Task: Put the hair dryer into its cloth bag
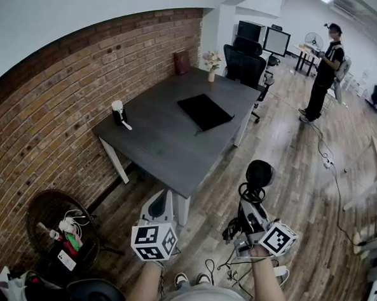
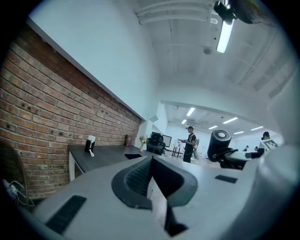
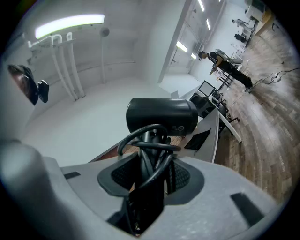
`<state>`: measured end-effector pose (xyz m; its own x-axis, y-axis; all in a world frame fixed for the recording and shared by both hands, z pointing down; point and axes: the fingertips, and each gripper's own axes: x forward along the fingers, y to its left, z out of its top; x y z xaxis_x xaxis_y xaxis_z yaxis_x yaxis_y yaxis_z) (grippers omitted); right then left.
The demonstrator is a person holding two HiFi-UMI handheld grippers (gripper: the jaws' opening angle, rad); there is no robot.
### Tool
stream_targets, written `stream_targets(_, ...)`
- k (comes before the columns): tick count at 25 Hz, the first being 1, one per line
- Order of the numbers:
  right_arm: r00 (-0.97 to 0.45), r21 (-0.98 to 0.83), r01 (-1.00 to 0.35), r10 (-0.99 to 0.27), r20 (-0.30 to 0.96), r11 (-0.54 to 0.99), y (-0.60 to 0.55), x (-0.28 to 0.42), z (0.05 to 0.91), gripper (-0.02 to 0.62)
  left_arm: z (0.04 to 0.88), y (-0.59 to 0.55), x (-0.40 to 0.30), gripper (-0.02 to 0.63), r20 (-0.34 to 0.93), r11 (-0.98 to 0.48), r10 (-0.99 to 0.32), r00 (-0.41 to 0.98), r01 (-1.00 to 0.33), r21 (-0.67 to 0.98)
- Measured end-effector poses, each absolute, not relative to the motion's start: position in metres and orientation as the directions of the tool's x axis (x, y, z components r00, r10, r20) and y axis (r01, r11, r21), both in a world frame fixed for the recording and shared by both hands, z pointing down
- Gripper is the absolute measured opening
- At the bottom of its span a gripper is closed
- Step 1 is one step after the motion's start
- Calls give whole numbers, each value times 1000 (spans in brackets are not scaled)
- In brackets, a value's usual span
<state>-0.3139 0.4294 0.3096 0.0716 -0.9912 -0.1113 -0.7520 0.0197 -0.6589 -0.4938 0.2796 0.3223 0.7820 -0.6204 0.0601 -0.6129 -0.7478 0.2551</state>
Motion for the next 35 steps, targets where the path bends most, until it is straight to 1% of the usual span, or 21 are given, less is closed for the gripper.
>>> stream_targets(4,82,-654,-756,-991,-107,8,429,-315,305,158,322,278,-497,6,61,-746,-621,781,-613,261)
stream_targets(14,49,-652,-758,-993,-105,31,424,-337,311,158,330,273,-502,6,60,-767,-589,806,-581,272)
stream_targets(19,91,-685,-728,-992,-86,-8,429,-336,326,158,335,270,-505,6,62,-779,-572,818,-566,271)
stream_targets(22,104,-679,-733,-992,-74,-26,432,-334,327,158,339,265,-503,6,67,-776,-571,818,-564,283)
stream_targets(25,120,-667,-744,-991,-54,-53,433,-327,329,158,342,260,-495,6,69,-777,-564,823,-557,291)
stream_targets(28,128,-663,-747,-990,-61,-56,431,-317,329,158,344,257,-481,6,66,-786,-550,832,-543,295)
stream_targets(35,152,-666,-742,-987,-49,-81,409,-275,340,158,352,236,-442,6,80,-795,-538,839,-536,284)
